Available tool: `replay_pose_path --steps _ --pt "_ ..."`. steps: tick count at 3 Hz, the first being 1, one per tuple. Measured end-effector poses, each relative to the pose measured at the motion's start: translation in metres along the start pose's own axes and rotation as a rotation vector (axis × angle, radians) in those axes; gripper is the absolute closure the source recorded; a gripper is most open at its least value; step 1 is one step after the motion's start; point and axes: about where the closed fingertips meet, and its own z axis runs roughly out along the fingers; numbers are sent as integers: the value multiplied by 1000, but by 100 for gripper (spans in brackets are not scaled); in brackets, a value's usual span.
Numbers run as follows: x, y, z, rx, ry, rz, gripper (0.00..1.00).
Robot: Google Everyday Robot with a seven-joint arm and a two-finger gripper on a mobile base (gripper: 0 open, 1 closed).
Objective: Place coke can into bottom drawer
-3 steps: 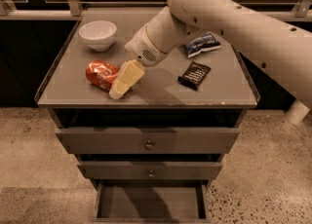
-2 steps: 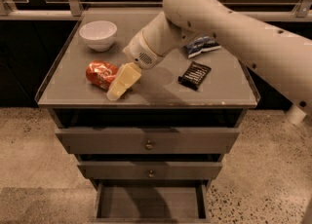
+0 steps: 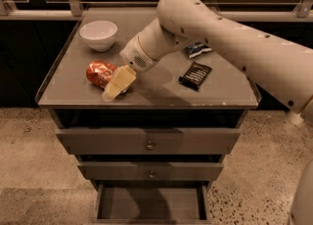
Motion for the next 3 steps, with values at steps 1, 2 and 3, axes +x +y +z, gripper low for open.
replay_pose_path --steps 1,2,3 --pt "-5 -3 4 46 -26 -3 8" --pt "-5 -3 4 46 -26 -3 28" --pt "-5 -3 4 46 -26 -3 51"
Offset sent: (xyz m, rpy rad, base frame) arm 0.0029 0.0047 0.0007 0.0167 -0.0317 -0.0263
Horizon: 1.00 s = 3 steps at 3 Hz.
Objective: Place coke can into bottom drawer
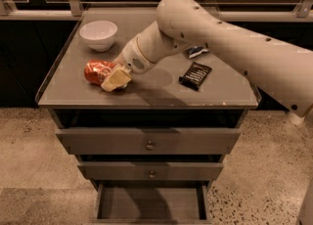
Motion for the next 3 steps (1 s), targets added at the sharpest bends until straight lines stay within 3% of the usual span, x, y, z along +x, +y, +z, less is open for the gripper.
replay_pose_path --steps 2,3 --pt "0 0 0 0 0 0 96" --pt "2 7 -12 -36 -32 -8 100"
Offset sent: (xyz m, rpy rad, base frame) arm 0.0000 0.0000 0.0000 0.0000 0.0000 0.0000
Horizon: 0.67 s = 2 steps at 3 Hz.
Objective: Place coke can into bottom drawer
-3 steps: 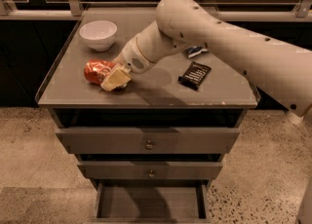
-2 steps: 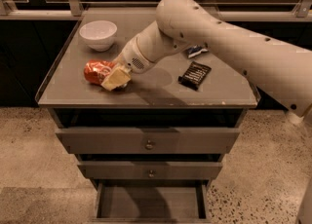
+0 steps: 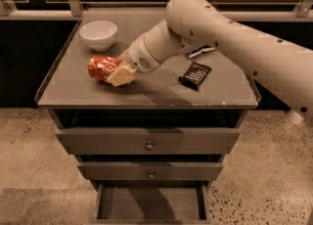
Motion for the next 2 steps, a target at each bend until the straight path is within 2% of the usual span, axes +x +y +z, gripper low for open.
replay_pose_path --steps 1,2 --pt "13 23 -47 31 -3 52 100" --pt "31 66 -114 148 54 118 100"
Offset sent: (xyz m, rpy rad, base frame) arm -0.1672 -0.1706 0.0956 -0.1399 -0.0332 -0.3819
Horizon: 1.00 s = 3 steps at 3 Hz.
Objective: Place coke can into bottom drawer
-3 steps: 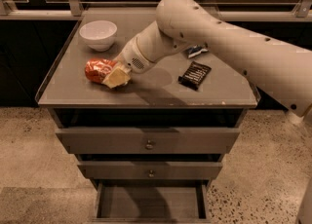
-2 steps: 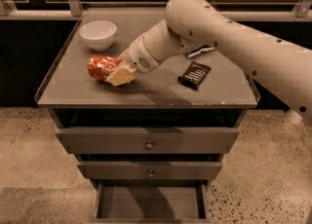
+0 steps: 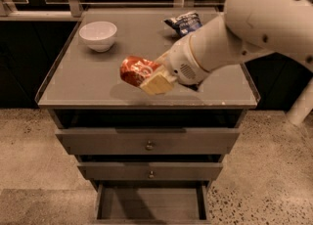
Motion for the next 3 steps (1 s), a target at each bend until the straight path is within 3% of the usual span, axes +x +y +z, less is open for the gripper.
replay_pose_path --steps 2,3 --pt "40 52 -108 234 104 140 100" --pt "40 52 -108 234 104 140 100"
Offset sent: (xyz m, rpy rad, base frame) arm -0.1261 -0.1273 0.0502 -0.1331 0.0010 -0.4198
